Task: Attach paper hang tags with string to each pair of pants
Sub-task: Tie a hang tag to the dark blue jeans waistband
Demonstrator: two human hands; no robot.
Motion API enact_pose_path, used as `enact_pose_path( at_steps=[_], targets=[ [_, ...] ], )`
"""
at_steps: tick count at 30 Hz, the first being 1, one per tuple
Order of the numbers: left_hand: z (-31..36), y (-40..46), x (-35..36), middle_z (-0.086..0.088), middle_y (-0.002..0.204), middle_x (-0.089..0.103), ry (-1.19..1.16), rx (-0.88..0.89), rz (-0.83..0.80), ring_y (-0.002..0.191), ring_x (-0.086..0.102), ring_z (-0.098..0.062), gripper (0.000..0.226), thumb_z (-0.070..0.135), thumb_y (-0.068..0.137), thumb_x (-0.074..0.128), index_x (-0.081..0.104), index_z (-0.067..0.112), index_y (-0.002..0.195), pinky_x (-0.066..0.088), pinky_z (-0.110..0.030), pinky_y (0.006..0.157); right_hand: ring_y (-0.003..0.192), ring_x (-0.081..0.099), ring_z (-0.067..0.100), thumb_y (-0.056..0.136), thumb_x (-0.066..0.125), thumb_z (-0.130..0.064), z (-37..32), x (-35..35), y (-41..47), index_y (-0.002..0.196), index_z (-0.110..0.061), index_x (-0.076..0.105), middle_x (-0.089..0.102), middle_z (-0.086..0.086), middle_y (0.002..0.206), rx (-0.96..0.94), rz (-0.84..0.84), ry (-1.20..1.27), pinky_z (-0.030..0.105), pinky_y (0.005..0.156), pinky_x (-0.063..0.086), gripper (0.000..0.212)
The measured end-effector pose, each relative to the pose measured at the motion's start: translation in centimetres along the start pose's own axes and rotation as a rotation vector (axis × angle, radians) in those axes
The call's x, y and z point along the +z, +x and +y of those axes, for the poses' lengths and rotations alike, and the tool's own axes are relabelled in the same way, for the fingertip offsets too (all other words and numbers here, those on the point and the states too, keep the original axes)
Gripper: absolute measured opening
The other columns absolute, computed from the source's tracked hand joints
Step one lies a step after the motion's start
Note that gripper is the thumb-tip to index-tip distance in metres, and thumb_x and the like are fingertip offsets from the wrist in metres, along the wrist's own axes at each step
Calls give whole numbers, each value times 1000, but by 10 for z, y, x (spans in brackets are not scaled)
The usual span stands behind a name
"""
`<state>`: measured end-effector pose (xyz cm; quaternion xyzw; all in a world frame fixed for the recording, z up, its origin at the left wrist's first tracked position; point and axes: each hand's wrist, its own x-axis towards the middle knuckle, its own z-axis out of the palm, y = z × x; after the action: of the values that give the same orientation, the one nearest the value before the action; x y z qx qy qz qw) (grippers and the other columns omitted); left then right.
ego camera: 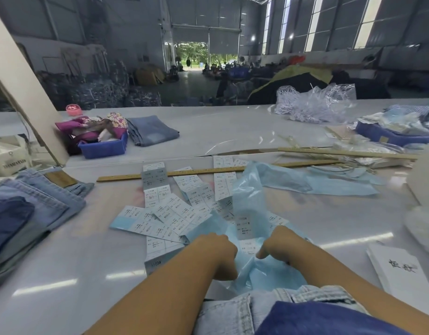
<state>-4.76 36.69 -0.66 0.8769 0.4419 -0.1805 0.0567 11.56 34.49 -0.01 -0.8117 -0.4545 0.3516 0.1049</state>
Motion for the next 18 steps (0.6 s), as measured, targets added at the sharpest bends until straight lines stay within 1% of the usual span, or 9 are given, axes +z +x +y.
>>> enact_pose_path(
  at_steps=[2, 3, 6, 8, 11, 14, 15, 16, 18],
  targets=[
    [1, 0, -1, -6, 125, 52, -45, -3, -10, 111, 51, -27, 53, 57, 89, 50, 56, 23, 129, 42, -40, 85, 100, 57, 26, 75, 83, -18, 0, 4, 4, 125, -7, 55, 60, 10, 117, 9, -15, -8, 34, 88, 49, 59],
    [1, 1, 0, -6, 124, 51, -69, -7, -16, 111, 50, -27, 59, 64, 86, 48, 55, 23, 129, 41, -40, 83, 103, 56, 26, 74, 83, -20, 0, 5, 5, 126, -7, 54, 59, 9, 118, 14, -13, -17, 34, 89, 49, 61],
    [4, 2, 2, -4, 121, 50, -137, -37, -29, 109, 50, -26, 67, 71, 79, 54, 54, 24, 127, 38, -37, 77, 121, 50, 29, 71, 84, -31, 1, 7, 7, 135, -12, 45, 49, 13, 136, 49, 57, -98, 40, 102, 44, 77],
    [5, 1, 1, -5, 120, 49, -79, -42, -18, 108, 51, -26, 61, 60, 81, 61, 52, 22, 128, 40, -37, 77, 123, 48, 33, 70, 85, -29, 0, 7, 7, 137, -12, 36, 41, 15, 139, 82, 74, -68, 44, 102, 46, 85],
    [5, -2, -1, -9, 122, 48, -41, -51, -8, 109, 51, -29, 41, 33, 90, 58, 50, 17, 127, 42, -37, 79, 108, 56, 30, 71, 85, -21, -3, 7, 4, 136, -7, 32, 47, 18, 132, 96, 39, 43, 37, 83, 55, 85],
    [5, -2, -3, -10, 121, 51, -24, -70, 18, 108, 55, -29, 34, 23, 94, 50, 51, 13, 126, 46, -38, 81, 72, 59, 22, 74, 82, -15, -3, 6, 2, 126, -5, 43, 60, 13, 99, 87, -14, 116, 27, 55, 47, 66],
    [5, -2, -3, -10, 120, 53, -17, -79, 30, 106, 57, -29, 32, 22, 94, 48, 52, 13, 124, 46, -37, 79, 68, 60, 22, 74, 82, -12, -2, 6, 3, 121, -4, 48, 61, 13, 91, 78, -14, 140, 26, 53, 46, 58],
    [5, -1, -4, -9, 118, 55, -15, -95, 41, 104, 58, -28, 30, 21, 94, 48, 53, 13, 122, 46, -36, 77, 71, 62, 25, 74, 81, -9, -2, 7, 4, 116, -4, 51, 63, 14, 90, 68, -6, 172, 27, 55, 49, 53],
    [3, 0, -7, -7, 116, 57, -6, -142, 75, 102, 59, -26, 29, 19, 92, 49, 53, 14, 120, 43, -34, 73, 84, 66, 30, 73, 79, -3, -2, 8, 9, 111, -4, 55, 66, 16, 97, 34, 22, 299, 35, 70, 57, 45]
  ],
)
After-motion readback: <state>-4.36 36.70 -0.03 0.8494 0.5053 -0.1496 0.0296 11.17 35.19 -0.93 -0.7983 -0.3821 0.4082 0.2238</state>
